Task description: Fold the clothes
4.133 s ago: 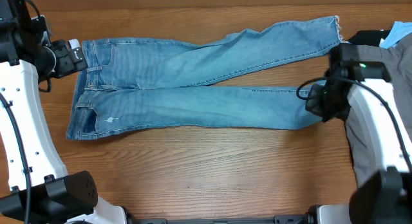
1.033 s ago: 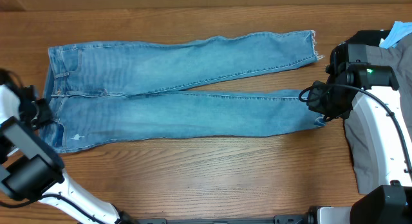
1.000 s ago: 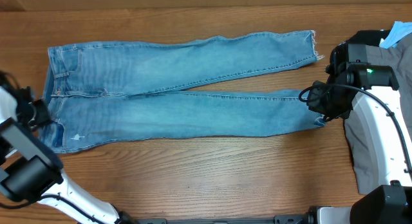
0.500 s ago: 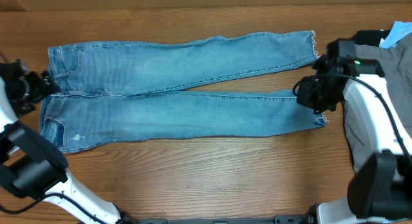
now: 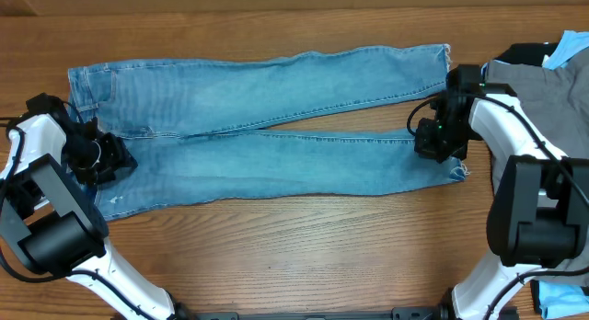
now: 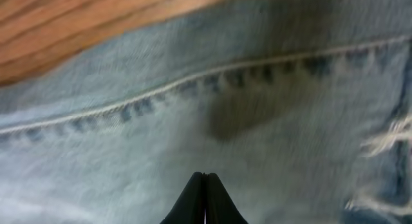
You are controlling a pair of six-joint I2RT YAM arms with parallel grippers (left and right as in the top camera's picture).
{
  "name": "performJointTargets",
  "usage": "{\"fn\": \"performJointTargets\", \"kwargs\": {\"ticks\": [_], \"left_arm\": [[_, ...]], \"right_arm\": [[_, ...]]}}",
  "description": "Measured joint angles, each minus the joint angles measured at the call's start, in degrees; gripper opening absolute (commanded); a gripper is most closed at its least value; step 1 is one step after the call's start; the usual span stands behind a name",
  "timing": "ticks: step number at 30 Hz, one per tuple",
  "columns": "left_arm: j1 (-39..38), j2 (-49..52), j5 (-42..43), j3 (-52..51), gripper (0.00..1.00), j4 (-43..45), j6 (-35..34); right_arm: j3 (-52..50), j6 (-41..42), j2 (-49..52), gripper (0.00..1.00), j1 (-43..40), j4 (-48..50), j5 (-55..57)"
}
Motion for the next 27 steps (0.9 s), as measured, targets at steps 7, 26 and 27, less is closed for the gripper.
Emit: {"fn": "performJointTargets", "kwargs": {"ticks": [7,26,27], "left_arm": [[0.0,-0.2,0.5,-0.3,0.71,0.5,0.0],[0.0,-0.3,1.3,-0.3,0.72,0.4,-0.4],[0.0,-0.3,1.2,0.2,0.72,-0.8,-0.8]], "right_arm": [[-10.0,0.0,-2.2,0.04,0.0,17.1,3.2],[-12.1,14.6,-4.3,0.04,-7.3,9.2,18.6],[-12.0,14.6,-4.6,0.04,-7.4,7.3,18.7]]}}
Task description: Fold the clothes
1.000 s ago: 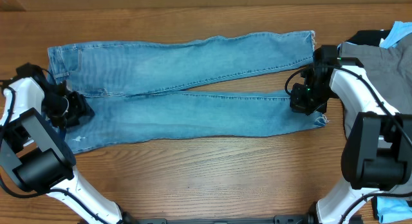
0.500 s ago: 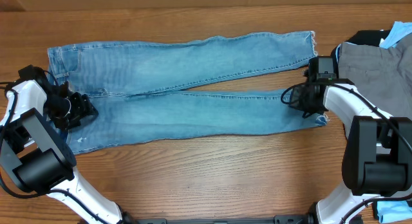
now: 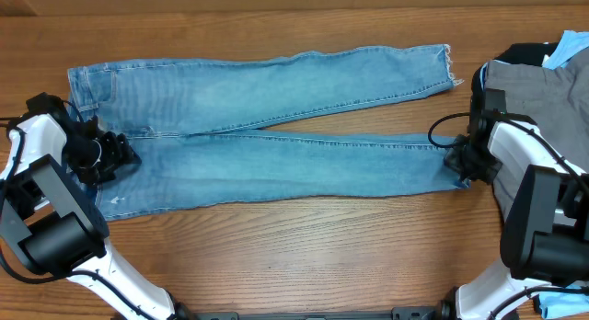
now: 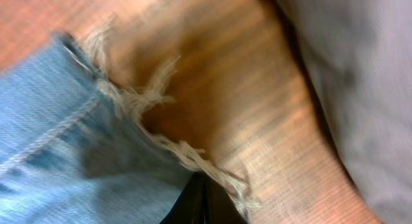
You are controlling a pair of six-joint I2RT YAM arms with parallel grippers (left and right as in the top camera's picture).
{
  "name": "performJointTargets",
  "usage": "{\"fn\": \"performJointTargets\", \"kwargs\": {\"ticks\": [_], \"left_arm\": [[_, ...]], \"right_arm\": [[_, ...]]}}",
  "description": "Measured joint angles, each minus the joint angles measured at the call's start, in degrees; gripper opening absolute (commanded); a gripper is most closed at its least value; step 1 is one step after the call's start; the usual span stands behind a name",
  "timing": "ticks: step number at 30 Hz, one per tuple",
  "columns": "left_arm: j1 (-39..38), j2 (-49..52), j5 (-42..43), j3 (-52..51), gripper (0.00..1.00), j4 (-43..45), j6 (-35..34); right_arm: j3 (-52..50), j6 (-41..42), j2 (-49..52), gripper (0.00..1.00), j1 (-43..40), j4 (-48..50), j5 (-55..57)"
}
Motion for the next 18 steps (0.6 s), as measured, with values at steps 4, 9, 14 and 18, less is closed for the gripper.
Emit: {"fn": "performJointTargets", "kwargs": {"ticks": [4,9,14,18], "left_arm": [[-0.1,-0.8,-0.5,8.5,0.84,-6.8,-1.7],[-1.5,-11.6,-0.8,18.5,1.0,-6.9,-4.8],[-2.4,-19.6,-0.8,20.1,1.0,-6.6,-7.3],[-2.4,-18.3,-0.9,20.1,1.0,-6.7,-7.5]], "right_arm": [[3.0,-3.7,-3.5,0.21,-1.4,-7.6,-6.3],[15.7,-8.2,-14.5,0.22,-1.4,-8.7,-16.0],[18.3,-13.3,-17.2,0.04,-0.6,-1.9,-24.5],[18.1,-15.0,-14.7,0.04,2.9,8.4,-26.0]]}}
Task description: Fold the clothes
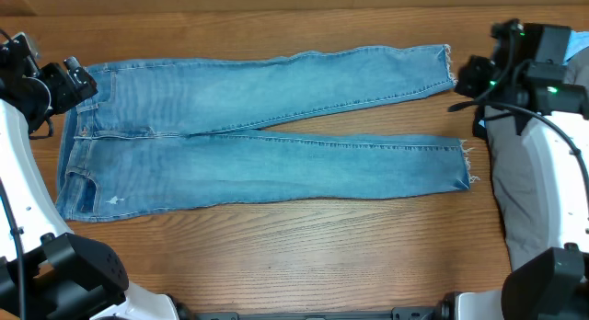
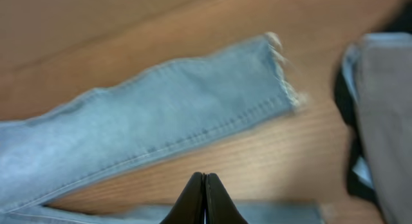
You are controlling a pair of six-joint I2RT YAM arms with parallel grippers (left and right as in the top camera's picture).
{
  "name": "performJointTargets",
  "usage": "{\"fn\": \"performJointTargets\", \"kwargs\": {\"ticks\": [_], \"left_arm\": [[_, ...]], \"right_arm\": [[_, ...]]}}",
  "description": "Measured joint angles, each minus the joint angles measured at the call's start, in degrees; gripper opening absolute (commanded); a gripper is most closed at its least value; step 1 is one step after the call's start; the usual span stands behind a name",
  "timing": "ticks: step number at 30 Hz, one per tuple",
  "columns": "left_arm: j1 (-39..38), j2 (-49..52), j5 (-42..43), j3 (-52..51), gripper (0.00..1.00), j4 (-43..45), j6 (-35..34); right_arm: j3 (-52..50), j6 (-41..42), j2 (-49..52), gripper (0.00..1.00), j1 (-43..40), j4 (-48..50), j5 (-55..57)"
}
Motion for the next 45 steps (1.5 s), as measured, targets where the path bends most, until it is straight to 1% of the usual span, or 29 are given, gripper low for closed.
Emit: {"fn": "performJointTargets", "kwargs": {"ticks": [4,7,10,16,20,26,32,36,42,45], "left_arm": [[0.0,0.0,0.0,0.0,1.0,0.0,-0.2],[0.0,0.0,0.0,0.0,1.0,0.0,-0.2],[0.0,0.0,0.0,0.0,1.0,0.0,-0.2],[0.0,0.0,0.0,0.0,1.0,-0.1,-0.2],[0.0,0.0,0.0,0.0,1.0,-0.1,-0.2],[0.0,0.0,0.0,0.0,1.0,-0.1,-0.2],[0.0,0.0,0.0,0.0,1.0,-0.2,-0.2],[0.0,0.0,0.0,0.0,1.0,-0.2,-0.2],[0.0,0.0,0.0,0.0,1.0,-0.2,-0.2],[0.0,0.0,0.0,0.0,1.0,-0.2,-0.2]], "right_arm": [[0.0,-0.9,3.8,0.04,4.2,9.3,1.2],[0.1,-1.3,10.9,0.04,6.4,15.7,5.5],[0.0,-1.3,19.5,0.04,6.6,19.3,8.5],[0.0,-1.3,30.6,0.04,6.6,22.5,11.7],[0.0,-1.3,31.6,0.04,6.6,22.6,14.8],[0.1,-4.7,31.6,0.04,6.6,22.5,16.9],[5.1,-8.4,31.6,0.05,6.6,18.4,17.2],[5.4,-10.9,31.6,0.04,6.6,19.7,17.2],[5.4,-11.5,31.7,0.04,6.4,22.3,17.2],[5.9,-11.5,33.9,0.04,6.3,22.3,17.2]]}}
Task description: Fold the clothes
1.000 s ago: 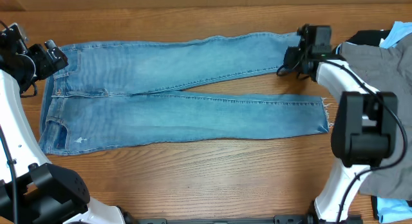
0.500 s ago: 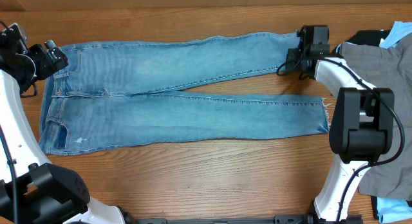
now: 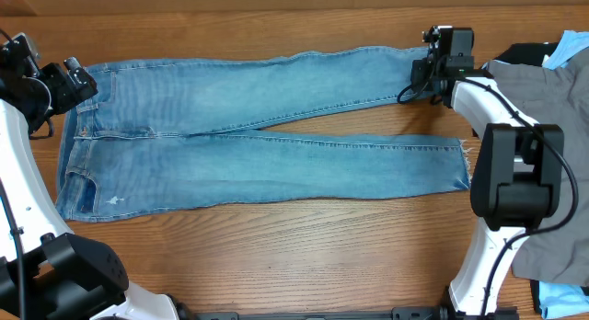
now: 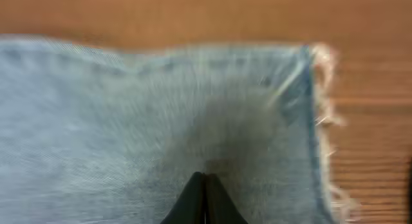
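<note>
A pair of light blue jeans (image 3: 258, 127) lies flat on the wooden table (image 3: 294, 256), waistband at the left and both legs running right. The upper leg ends in a frayed hem (image 4: 318, 114). My right gripper (image 4: 206, 180) is shut, its tips pressed together with nothing between them, just above the denim of that upper leg near the hem; in the overhead view the right gripper (image 3: 411, 90) sits at that leg's end. My left gripper (image 3: 83, 85) hovers by the waistband's far corner; its jaws are too small to read.
A pile of grey clothing (image 3: 543, 90) with a light blue piece (image 3: 572, 46) lies at the right edge, behind my right arm. Another blue item (image 3: 560, 306) shows at the bottom right corner.
My right gripper was off the end of the upper leg, over bare table beside the grey pile. It is now low over the upper leg's end by the frayed hem. The left arm and jeans are unchanged.
Both grippers were down on the lower half of the jeans, left at the hip, right near the lower hem. Then the right one was past that hem, the leg straighter. Then both arms were at the far side, jeans flat. Now the right is over the upper hem.
</note>
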You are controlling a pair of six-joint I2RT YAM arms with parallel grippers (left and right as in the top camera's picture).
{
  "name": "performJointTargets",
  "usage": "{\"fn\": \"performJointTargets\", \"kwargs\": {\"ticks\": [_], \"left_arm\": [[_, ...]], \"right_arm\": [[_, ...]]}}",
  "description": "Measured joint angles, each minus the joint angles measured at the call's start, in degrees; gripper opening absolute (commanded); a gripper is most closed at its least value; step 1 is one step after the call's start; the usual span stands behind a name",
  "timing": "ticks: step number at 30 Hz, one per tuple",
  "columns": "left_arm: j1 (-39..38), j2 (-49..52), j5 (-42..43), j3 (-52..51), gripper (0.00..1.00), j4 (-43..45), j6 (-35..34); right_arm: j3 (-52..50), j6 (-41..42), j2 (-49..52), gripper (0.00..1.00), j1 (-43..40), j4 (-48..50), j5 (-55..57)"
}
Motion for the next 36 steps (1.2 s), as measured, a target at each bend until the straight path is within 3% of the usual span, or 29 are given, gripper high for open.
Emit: {"fn": "performJointTargets", "kwargs": {"ticks": [6,15,22,27,29,30,32,33,34,36], "left_arm": [[0.0,0.0,0.0,0.0,1.0,0.0,0.0],[0.0,0.0,0.0,0.0,1.0,0.0,0.0],[0.0,0.0,0.0,0.0,1.0,0.0,0.0],[0.0,0.0,0.0,0.0,1.0,0.0,0.0],[0.0,0.0,0.0,0.0,1.0,0.0,0.0],[0.0,0.0,0.0,0.0,1.0,0.0,0.0],[0.0,0.0,0.0,0.0,1.0,0.0,0.0],[0.0,0.0,0.0,0.0,1.0,0.0,0.0],[0.0,0.0,0.0,0.0,1.0,0.0,0.0],[0.0,0.0,0.0,0.0,1.0,0.0,0.0]], "right_arm": [[1.4,0.5,2.5,0.04,0.0,-5.2,0.7],[4.1,6.5,0.1,0.04,-2.4,-29.5,0.6],[4.6,7.1,-0.7,0.04,-3.1,-33.9,1.0],[16.8,7.3,-2.4,0.04,-4.1,-44.7,0.6],[21.5,7.3,-4.9,0.17,-4.1,-48.9,-1.3],[23.1,7.3,-6.4,0.44,-4.1,-50.1,-2.6],[24.8,7.5,-9.3,0.6,-4.1,-51.6,-6.2],[25.0,7.3,-10.2,0.74,-4.1,-52.1,-8.0],[25.0,7.4,-10.4,1.0,-4.1,-52.9,-9.2],[25.0,7.5,-10.5,1.0,-4.1,-54.1,-10.8]]}}
